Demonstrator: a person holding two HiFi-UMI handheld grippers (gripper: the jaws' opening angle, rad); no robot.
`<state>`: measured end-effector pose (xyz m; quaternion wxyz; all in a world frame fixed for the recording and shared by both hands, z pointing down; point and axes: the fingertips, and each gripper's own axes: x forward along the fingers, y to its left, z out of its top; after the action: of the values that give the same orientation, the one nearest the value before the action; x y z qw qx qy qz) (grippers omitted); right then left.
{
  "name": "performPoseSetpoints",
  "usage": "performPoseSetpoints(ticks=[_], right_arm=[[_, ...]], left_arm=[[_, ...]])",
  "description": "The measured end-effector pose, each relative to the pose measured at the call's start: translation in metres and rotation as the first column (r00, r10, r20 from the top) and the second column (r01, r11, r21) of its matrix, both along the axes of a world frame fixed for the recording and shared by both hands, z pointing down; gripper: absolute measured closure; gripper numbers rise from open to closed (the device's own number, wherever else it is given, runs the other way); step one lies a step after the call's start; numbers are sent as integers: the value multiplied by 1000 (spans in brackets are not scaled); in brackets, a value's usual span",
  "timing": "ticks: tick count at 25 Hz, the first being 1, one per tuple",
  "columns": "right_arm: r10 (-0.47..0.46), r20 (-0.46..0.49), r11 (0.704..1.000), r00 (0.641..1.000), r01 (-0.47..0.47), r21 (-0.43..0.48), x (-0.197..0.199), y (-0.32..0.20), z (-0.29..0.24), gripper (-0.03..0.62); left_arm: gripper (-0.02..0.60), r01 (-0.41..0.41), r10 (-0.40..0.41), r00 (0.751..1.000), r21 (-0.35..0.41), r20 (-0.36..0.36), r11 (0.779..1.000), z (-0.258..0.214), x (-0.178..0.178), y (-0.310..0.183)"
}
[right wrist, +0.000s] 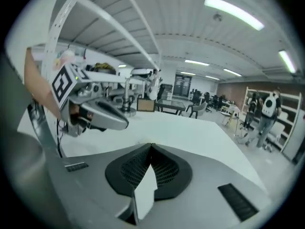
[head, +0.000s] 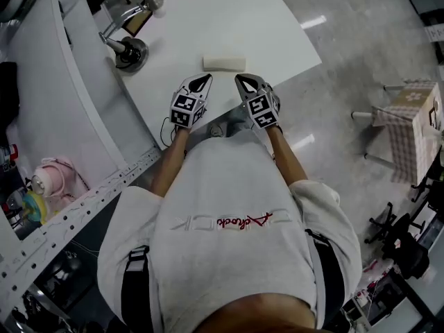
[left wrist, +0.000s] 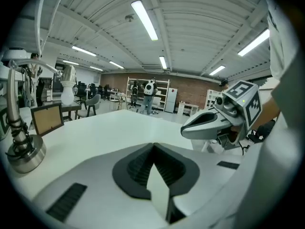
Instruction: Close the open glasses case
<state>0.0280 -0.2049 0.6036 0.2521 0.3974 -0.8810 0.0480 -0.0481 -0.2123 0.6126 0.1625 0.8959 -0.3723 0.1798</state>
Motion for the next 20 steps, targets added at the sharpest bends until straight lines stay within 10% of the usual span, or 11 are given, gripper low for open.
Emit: performPoseSetpoints(ticks=[9, 20], right_arm=[[193, 446, 976, 874, -217, 3, 13, 33, -67, 574], [242, 449, 948, 860, -307, 78, 37, 72, -92, 576]], left_arm=[[554, 16, -10, 999, 119, -53, 993, -42, 0, 37], [554, 19, -2, 996, 187, -93, 982, -72, -3, 56]])
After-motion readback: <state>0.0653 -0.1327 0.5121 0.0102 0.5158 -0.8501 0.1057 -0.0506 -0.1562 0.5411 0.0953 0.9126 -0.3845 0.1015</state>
